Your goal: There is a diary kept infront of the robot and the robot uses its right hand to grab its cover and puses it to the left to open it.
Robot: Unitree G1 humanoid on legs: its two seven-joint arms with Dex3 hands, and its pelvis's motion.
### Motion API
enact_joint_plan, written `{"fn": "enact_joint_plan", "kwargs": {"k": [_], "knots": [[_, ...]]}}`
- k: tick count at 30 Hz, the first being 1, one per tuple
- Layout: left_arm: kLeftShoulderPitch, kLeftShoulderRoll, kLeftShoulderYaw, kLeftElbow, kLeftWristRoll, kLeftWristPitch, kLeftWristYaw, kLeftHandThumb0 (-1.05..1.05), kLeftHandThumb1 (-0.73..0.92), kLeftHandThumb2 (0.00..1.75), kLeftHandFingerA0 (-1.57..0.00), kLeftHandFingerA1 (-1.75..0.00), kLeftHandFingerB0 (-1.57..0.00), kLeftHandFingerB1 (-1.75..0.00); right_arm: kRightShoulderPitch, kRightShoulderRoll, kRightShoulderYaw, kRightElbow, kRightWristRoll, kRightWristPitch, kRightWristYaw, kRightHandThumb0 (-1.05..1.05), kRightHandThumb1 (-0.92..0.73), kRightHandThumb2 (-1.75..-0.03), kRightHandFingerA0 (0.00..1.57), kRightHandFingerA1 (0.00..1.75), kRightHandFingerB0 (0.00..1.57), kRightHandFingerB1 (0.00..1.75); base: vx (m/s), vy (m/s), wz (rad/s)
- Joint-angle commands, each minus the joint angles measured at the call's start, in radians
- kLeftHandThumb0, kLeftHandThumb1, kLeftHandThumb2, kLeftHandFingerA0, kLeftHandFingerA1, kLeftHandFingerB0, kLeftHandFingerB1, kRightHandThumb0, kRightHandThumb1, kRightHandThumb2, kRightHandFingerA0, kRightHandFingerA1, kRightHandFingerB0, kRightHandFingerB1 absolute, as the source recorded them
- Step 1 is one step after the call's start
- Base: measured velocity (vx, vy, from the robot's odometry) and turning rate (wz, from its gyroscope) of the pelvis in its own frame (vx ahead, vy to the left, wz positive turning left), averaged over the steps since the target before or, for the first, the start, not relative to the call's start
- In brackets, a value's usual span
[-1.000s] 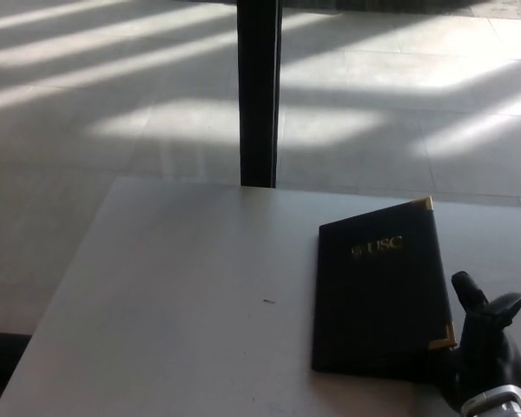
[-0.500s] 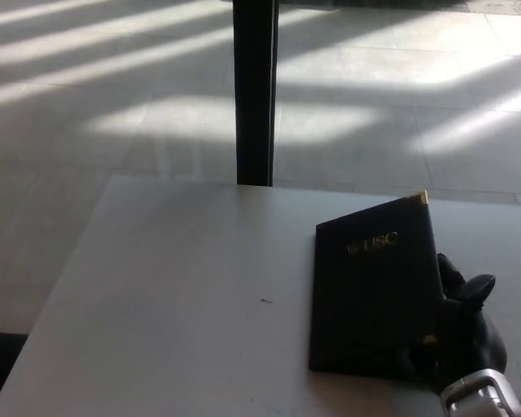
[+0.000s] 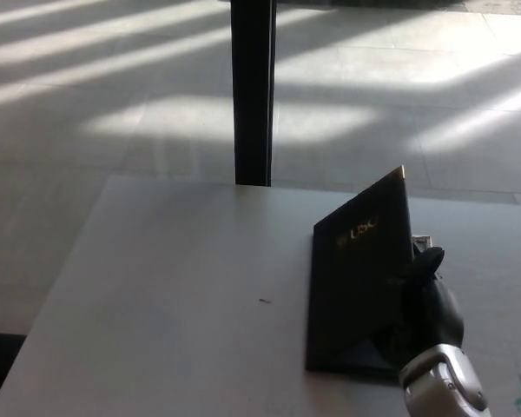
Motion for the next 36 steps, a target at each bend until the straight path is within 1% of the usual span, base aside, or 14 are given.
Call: {"fn": "enact_joint_plan", "kwargs": {"k": [1, 2, 3, 4, 6, 11, 12, 13, 14, 16, 17, 18, 19, 36], "knots": [[-0.012, 0.054, 0.005, 0.033, 0.007, -0.074, 0.016, -0.7, 0.9, 0.67, -0.43, -0.49, -0.37, -0.44, 0.371, 0.344, 0.403, -0.063, -0.231, -0.197, -0.246, -1.05, -0.92, -0.74, 0.0, 0.24, 0.0, 0.17, 0.0, 0.0, 0.0], [-0.013, 0.053, 0.004, 0.036, 0.008, -0.076, 0.015, -0.7, 0.9, 0.67, -0.43, -0.49, -0.37, -0.44, 0.373, 0.337, 0.418, -0.062, -0.236, -0.206, -0.249, -1.05, -0.92, -0.74, 0.0, 0.24, 0.0, 0.17, 0.0, 0.0, 0.0], [-0.015, 0.051, 0.002, 0.036, 0.01, -0.077, 0.02, -0.61, 0.69, 1.12, -0.42, -0.63, -0.21, -0.51, 0.368, 0.319, 0.452, -0.061, -0.256, -0.213, -0.256, -1.05, -0.76, -1.28, 0.0, 0.31, 0.0, 0.28, 0.0, 0.0, 0.0], [-0.012, 0.049, -0.001, 0.034, 0.014, -0.079, 0.024, -0.7, 0.91, 0.67, -0.42, -0.49, -0.36, -0.44, 0.356, 0.296, 0.525, -0.051, -0.311, -0.233, -0.287, -1.05, -0.76, -1.27, 0.0, 0.36, 0.0, 0.32, 0.0, 0.0, 0.0], [-0.009, 0.048, -0.003, 0.029, 0.016, -0.08, 0.024, -0.7, 0.91, 0.67, -0.42, -0.49, -0.37, -0.44, 0.334, 0.273, 0.572, -0.045, -0.361, -0.235, -0.33, -1.01, -0.83, -1.31, 0.0, 0.37, 0.0, 0.32, 0.0, 0.0, 0.0], [-0.018, 0.049, -0.008, 0.025, 0.018, -0.076, 0.022, -0.69, 0.91, 0.67, -0.41, -0.48, -0.37, -0.44, 0.218, 0.2, 0.687, -0.009, -0.52, -0.239, -0.38, -1.05, -0.87, -1.31, 0.0, 0.4, 0.0, 0.31, 0.0, 0.0, 0.0], [-0.019, 0.052, -0.017, 0.028, 0.028, -0.079, 0.015, -0.7, 0.92, 0.67, -0.42, -0.49, -0.37, -0.44, 0.151, 0.181, 0.709, -0.007, -0.561, -0.156, -0.397, -1.05, -0.82, -1.3, 0.0, 0.38, 0.0, 0.29, 0.0, 0.0, 0.0], [-0.024, 0.055, -0.023, 0.035, 0.034, -0.08, 0.018, -0.71, 0.92, 0.67, -0.43, -0.48, -0.37, -0.43, 0.121, 0.18, 0.708, 0.008, -0.571, -0.139, -0.404, -1.05, -0.92, -0.84, 0.0, 0.0, 0.0, 0.0, 0.0, 0.0, 0.0], [-0.026, 0.054, -0.026, 0.032, 0.037, -0.078, 0.024, -0.7, 0.92, 0.67, -0.44, -0.48, -0.38, -0.44, 0.053, 0.16, 0.708, 0.043, -0.583, -0.114, -0.368, -1.05, -0.92, -0.81, 0.0, 0.0, 0.0, 0.0, 0.0, 0.0, 0.0], [-0.031, 0.055, -0.028, 0.03, 0.037, -0.076, 0.026, -0.71, 0.92, 0.67, -0.43, -0.49, -0.37, -0.44, 0.019, 0.15, 0.711, 0.06, -0.596, -0.092, -0.374, -1.05, -0.92, -0.79, 0.0, 0.0, 0.0, 0.0, 0.0, 0.0, 0.0], [-0.034, 0.057, -0.029, 0.026, 0.036, -0.07, 0.026, -0.69, 0.92, 0.67, -0.43, -0.48, -0.38, -0.44, -0.018, 0.138, 0.718, 0.074, -0.61, -0.05, -0.373, -1.05, -0.85, -1.08, 0.0, 0.11, 0.0, 0.0, 0.0, 0.0, 0.0], [-0.038, 0.059, -0.032, 0.02, 0.036, -0.062, 0.028, -0.6, 0.7, 1.13, -0.41, -0.62, -0.22, -0.51, -0.077, 0.111, 0.735, 0.104, -0.64, 0.004, -0.359, -1.05, -0.87, -1.1, 0.0, 0.11, 0.0, 0.0, 0.0, 0.0, 0.0], [-0.041, 0.06, -0.035, 0.023, 0.038, -0.063, 0.028, -0.69, 0.91, 0.67, -0.45, -0.48, -0.39, -0.44, -0.096, 0.097, 0.744, 0.115, -0.648, 0.016, -0.349, -1.05, -0.92, -0.8, 0.0, 0.0, 0.0, 0.0, 0.0, 0.0, 0.0], [-0.086, 0.065, -0.106, 0.001, 0.076, -0.067, 0.052, -0.72, 0.9, 0.67, -0.46, -0.52, -0.42, -0.46, -0.597, -0.081, 1.007, 0.53, -0.901, 0.23, -0.077, -1.05, -0.92, -0.93, 0.0, 0.13, 0.0, 0.03, 0.0, 0.0, 0.0]]}}
